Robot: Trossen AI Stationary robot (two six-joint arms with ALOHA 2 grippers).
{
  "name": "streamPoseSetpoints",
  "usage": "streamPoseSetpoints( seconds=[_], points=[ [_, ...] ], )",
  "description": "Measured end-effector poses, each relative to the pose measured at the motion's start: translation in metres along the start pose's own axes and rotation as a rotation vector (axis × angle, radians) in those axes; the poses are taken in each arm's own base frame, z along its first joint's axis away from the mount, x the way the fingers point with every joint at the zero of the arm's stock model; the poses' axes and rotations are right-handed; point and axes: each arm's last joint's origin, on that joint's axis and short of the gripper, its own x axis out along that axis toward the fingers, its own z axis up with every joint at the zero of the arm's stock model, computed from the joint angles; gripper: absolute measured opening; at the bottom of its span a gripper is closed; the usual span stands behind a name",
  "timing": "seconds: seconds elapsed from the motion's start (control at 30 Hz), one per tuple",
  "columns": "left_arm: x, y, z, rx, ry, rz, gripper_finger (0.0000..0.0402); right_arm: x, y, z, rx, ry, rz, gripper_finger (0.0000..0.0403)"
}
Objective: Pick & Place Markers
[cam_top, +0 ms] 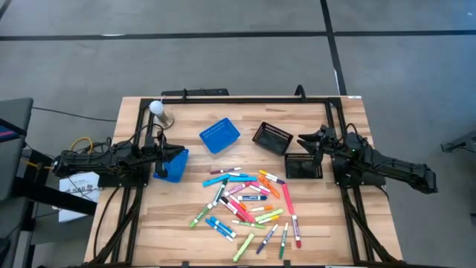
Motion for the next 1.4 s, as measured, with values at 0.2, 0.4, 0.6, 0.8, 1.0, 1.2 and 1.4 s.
streamPoseSetpoints(
  seconds=[0.2, 0.4, 0.6, 0.8, 1.0, 1.2, 1.4],
  points=[
    [0.0, 0.0, 0.001, -0.002, -0.008, -0.001, 0.0016, 0.0, 0.0, 0.0, 0.0, 0.0, 0.0, 0.0119],
    [0.0, 0.0, 0.002, -0.028, -0.022, -0.006, 0.0016, 0.0, 0.0, 0.0, 0.0, 0.0, 0.0, 0.0119],
    [0.002, -0.004, -0.002, -0.127, 0.046, -0.129, 0.0016, 0.0, 0.0, 0.0, 0.0, 0.0, 0.0, 0.0119],
    [0.007, -0.005, -0.004, -0.173, 0.083, -0.131, 0.0016, 0.0, 0.0, 0.0, 0.0, 0.0, 0.0, 0.0119],
    [0.015, -0.012, 0.016, -0.052, -0.136, -0.207, 0.0048, 0.0, 0.0, 0.0, 0.156, -0.002, -0.002, 0.0119],
    [0.036, -0.021, 0.035, 0.058, -0.143, -0.204, 0.0108, -0.001, -0.002, 0.009, 0.228, -0.131, -0.097, 0.0119],
    [0.078, -0.035, 0.047, 0.078, 0.0, -0.284, 0.0156, -0.001, -0.002, 0.01, 0.229, -0.144, -0.103, 0.0119]
  ],
)
